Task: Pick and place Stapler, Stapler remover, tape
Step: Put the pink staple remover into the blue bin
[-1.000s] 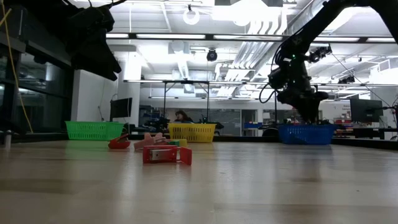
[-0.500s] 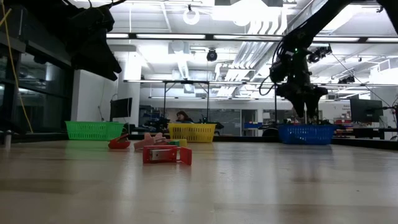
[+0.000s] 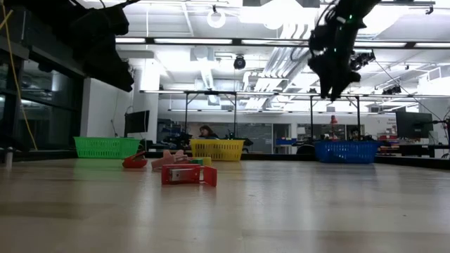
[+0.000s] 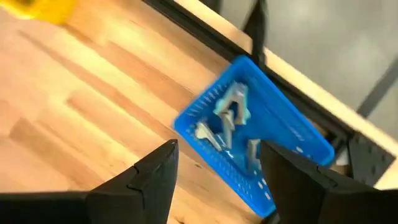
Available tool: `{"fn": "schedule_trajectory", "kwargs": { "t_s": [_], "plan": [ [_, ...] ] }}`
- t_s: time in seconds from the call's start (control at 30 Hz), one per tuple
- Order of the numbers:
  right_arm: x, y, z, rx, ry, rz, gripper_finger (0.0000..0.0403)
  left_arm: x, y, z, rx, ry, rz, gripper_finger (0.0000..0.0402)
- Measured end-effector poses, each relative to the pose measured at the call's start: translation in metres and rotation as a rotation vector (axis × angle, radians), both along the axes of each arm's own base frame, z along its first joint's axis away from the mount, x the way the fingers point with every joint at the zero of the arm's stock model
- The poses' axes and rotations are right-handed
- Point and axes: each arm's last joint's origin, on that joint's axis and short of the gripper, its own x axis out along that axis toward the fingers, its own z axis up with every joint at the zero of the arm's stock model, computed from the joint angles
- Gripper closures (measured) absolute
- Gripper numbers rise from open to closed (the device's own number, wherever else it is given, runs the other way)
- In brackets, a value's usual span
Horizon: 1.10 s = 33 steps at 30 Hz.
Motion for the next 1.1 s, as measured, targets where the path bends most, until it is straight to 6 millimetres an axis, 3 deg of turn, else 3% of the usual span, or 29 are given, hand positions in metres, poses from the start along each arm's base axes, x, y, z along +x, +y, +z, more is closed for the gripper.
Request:
{"fn": "schedule_trajectory", "kwargs": {
  "t_s": [0.27, 0.5, 0.9, 1.1],
  "plan": [
    [0.025, 0.041, 0.024, -0.079, -0.064, 0.147, 0.0189, 0.000, 0.000, 0.000, 0.053, 0.025, -0.061, 0.0170],
    [0.040, 0.071, 0.036, -0.104, -0.105, 0.232, 0.0191, 0.012, -0.005, -0.008, 0.120, 0.097, -0.281, 0.0170],
    [0.061, 0.099, 0.037, -0.078, -0.122, 0.325, 0.0190, 0.060, -0.014, -0.045, 0.192, 0.167, -0.517, 0.0170],
    [0.067, 0.108, 0.037, -0.069, -0.127, 0.348, 0.0193, 0.071, -0.016, -0.065, 0.201, 0.247, -0.567, 0.0170]
  ]
}}
